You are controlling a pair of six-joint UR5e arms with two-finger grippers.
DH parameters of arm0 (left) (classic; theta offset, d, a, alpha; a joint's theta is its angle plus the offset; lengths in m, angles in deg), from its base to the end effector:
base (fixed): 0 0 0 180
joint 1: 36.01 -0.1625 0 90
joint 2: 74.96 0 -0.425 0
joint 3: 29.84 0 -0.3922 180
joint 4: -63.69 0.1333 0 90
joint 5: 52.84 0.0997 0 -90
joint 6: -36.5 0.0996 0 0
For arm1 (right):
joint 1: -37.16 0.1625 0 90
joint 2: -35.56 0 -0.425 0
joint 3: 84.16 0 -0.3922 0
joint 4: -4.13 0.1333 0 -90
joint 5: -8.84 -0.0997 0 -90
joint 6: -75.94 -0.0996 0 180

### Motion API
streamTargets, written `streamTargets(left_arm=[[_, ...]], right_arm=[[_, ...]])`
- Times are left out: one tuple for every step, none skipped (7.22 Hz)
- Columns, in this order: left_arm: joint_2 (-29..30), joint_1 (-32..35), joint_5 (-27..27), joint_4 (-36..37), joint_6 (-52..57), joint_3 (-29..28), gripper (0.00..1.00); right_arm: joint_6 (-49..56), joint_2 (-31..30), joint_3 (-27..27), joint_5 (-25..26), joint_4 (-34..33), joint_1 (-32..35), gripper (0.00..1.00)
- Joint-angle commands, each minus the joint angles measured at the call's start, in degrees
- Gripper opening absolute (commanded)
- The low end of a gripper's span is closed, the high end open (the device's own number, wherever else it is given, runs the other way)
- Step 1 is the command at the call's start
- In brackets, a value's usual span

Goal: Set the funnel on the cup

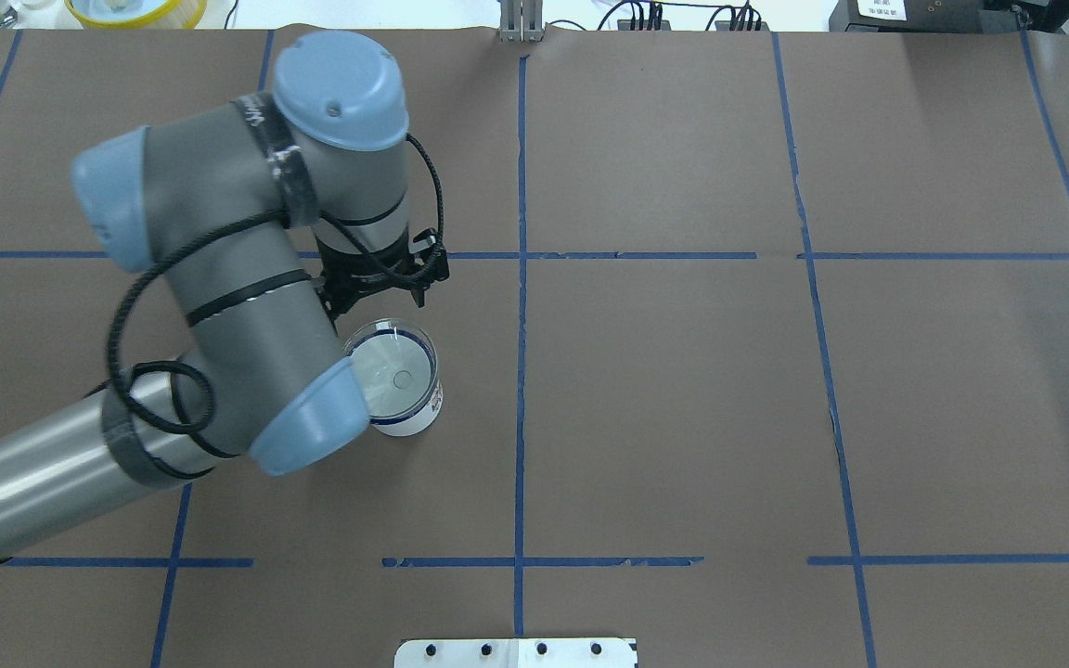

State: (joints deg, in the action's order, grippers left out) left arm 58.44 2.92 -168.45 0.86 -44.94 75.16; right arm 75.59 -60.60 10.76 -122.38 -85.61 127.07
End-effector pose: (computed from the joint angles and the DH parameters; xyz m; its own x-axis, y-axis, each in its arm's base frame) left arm 0.4329 -0.4657 0.1624 0.7162 -0.4060 -0.5677 0.2889 0.9129 -0.2883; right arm 0.0670 -0.4450 0.6701 0.7522 0.0162 0.6587 -0.0030 0.9998 -0.0211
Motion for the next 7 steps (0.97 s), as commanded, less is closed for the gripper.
streamTargets(left_arm=[[-9.9,8.9,-0.3,-0.4,18.7,12.8,1.0],[-15.0,15.3,-1.7,-1.2,30.2,15.2,1.0],[-20.1,22.3,-6.3,-2.5,42.0,15.1,1.0],[-26.3,31.6,-9.7,-3.3,59.8,14.5,1.0],[-31.3,40.4,-10.7,-3.4,76.5,12.1,1.0],[-33.2,48.4,-11.0,-3.5,89.0,6.6,1.0],[-33.6,55.3,-11.5,-3.6,98.6,-2.0,1.0]], right_arm=[[0.0,0.0,0.0,0.0,0.0,0.0,1.0],[0.0,0.0,-0.1,0.0,0.0,0.0,1.0],[0.0,0.0,-0.1,0.0,0.0,0.0,1.0],[0.0,0.0,-0.1,0.0,0.0,0.0,1.0],[0.0,0.0,0.0,0.0,0.0,0.0,1.0],[0.0,0.0,-0.1,0.0,0.0,0.0,1.0],[0.0,0.0,0.0,0.0,0.0,0.0,1.0]])
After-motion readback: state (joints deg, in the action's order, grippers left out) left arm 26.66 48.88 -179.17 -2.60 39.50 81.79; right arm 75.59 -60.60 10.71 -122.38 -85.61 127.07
